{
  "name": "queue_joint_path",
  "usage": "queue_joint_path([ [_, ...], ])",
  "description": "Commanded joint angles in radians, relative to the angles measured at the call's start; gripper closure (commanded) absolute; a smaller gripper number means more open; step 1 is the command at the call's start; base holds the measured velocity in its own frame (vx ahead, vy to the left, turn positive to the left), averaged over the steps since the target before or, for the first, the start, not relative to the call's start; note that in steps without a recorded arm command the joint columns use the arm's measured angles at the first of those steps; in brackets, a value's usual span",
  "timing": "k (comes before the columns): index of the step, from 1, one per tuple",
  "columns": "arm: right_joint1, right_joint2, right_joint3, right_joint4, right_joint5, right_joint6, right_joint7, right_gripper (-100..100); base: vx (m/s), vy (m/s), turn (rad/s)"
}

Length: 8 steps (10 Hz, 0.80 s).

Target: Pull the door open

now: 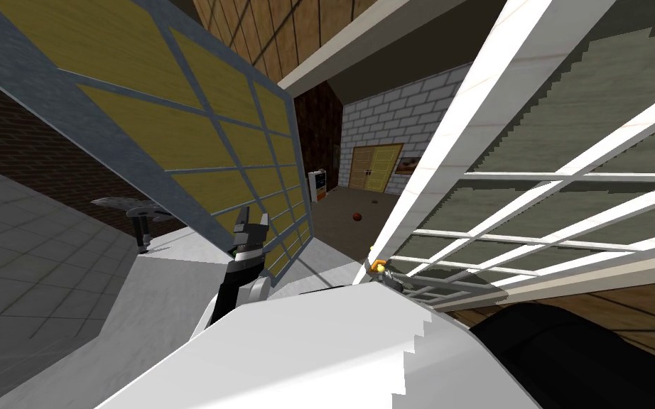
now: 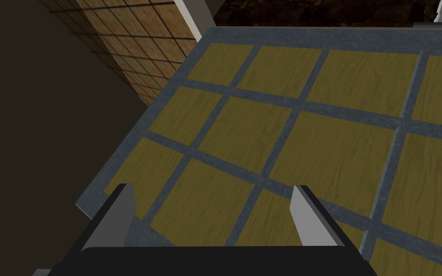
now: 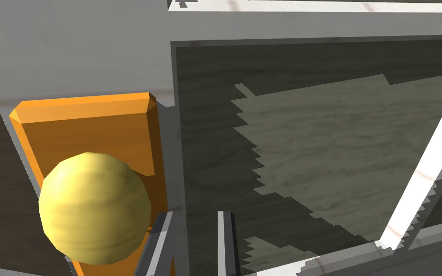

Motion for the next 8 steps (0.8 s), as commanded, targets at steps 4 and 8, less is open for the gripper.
queue_joint_path([
  [4,0.018,-0.015,0.003,-0.067,-0.011,0.014,0.006,-100,0.015,0.011,-0.004],
  [8,0.025,-0.014,-0.003,-0.04,-0.015,0.021,0.008,100,0.001,-0.004,-0.004],
])
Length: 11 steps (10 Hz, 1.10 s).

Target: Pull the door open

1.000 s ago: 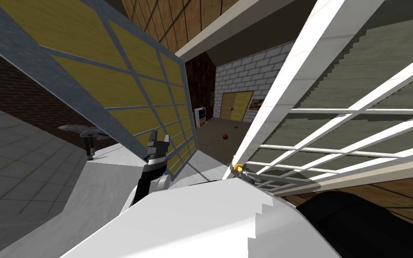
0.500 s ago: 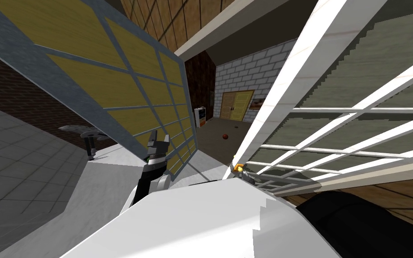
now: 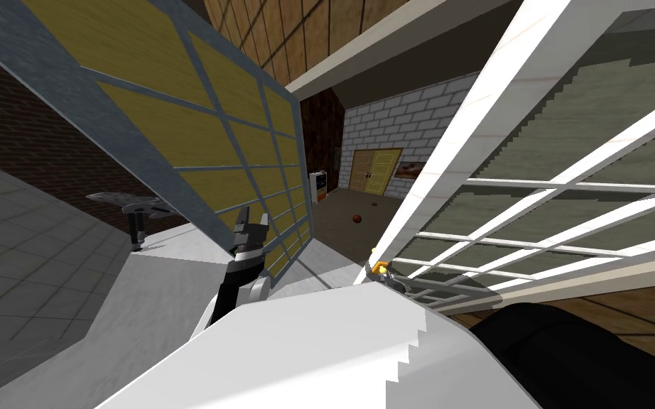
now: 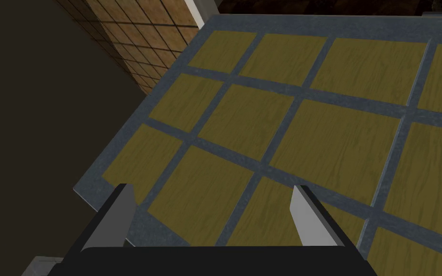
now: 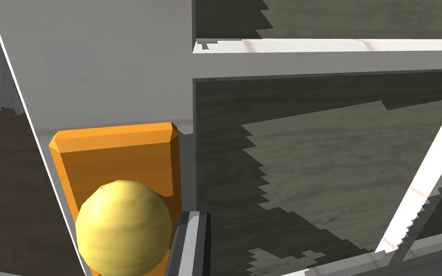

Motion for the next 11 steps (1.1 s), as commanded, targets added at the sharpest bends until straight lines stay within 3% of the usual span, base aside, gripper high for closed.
queue_joint_path([
  [1,-0.002,0.002,0.004,-0.004,0.003,-0.002,0.0,100,0.0,0.0,0.0],
  [3,-0.002,0.002,0.004,-0.004,0.003,-0.002,0.0,100,0.0,0.0,0.0],
  [4,-0.018,0.006,0.019,0.014,0.022,-0.019,-0.012,-100,-0.127,-0.019,0.101],
  [11,-0.079,0.025,0.079,0.068,0.094,-0.081,-0.054,-100,-0.199,-0.027,0.076],
])
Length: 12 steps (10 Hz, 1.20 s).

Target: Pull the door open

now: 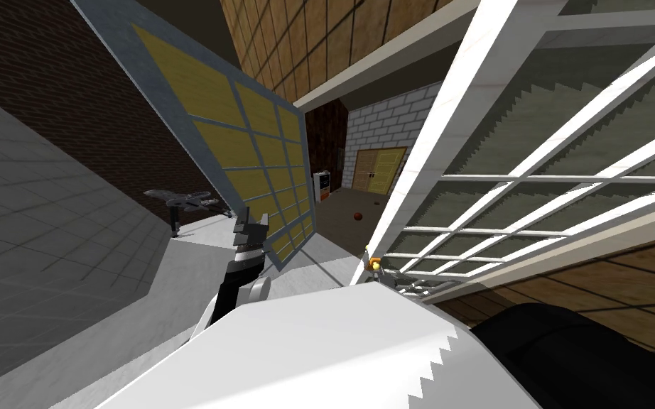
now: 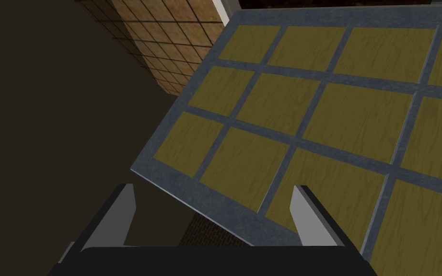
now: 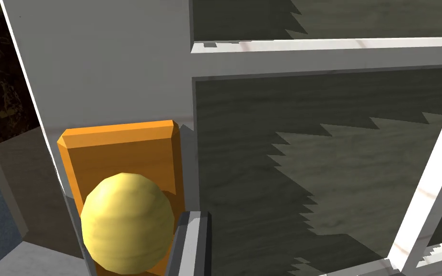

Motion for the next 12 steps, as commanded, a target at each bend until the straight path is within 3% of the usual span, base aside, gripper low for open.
queue_joint_path([
  [1,-0.018,0.012,0.029,-0.001,0.026,-0.016,-0.01,-100,-0.155,-0.031,0.054],
  [5,-0.038,0.018,0.049,0.017,0.049,-0.036,-0.024,-100,-0.118,-0.033,0.051],
  [6,-0.033,0.008,0.027,0.028,0.035,-0.032,-0.019,-100,-0.042,-0.038,-0.025],
  [7,-0.015,-0.013,0.021,0.004,0.014,-0.016,-0.029,-100,0.043,0.03,-0.049],
  [8,-0.007,-0.023,0.02,-0.012,0.003,-0.007,-0.033,-100,0.1,0.077,-0.036],
  [9,-0.001,-0.023,0.012,0.005,0.003,-0.008,-0.026,-100,0.042,0.011,-0.052],
  [10,-0.001,-0.023,0.012,0.005,0.003,-0.008,-0.026,100,-0.011,-0.021,0.025],
  [12,-0.001,-0.023,0.012,0.005,0.003,-0.008,-0.026,100,-0.012,0.0,0.011],
])
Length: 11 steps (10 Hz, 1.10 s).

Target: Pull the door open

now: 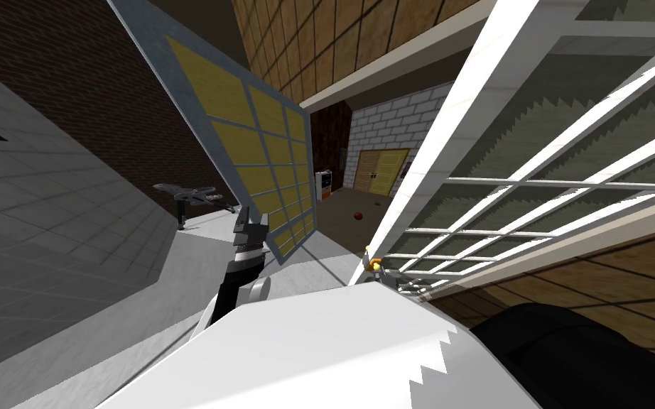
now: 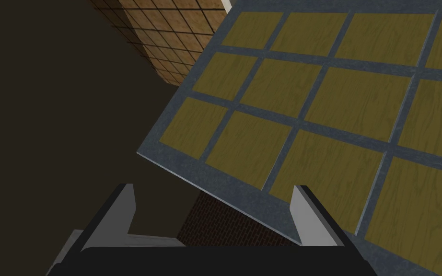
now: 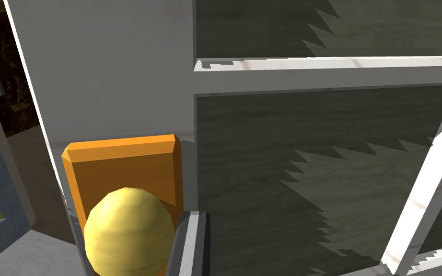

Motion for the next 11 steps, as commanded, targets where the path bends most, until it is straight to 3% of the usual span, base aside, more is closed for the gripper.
queue_joint_path([
  [1,-0.001,0.002,0.003,-0.002,0.002,-0.001,0.0,100,0.0,0.0,0.0],
  [3,-0.001,0.002,0.003,-0.002,0.002,-0.001,0.0,100,0.0,0.0,0.0],
  [4,-0.006,-0.004,0.018,0.005,0.014,-0.011,-0.012,-100,-0.109,0.0,0.13],
  [11,-0.027,-0.019,0.076,0.025,0.06,-0.047,-0.056,-100,-0.176,-0.014,0.08],
])
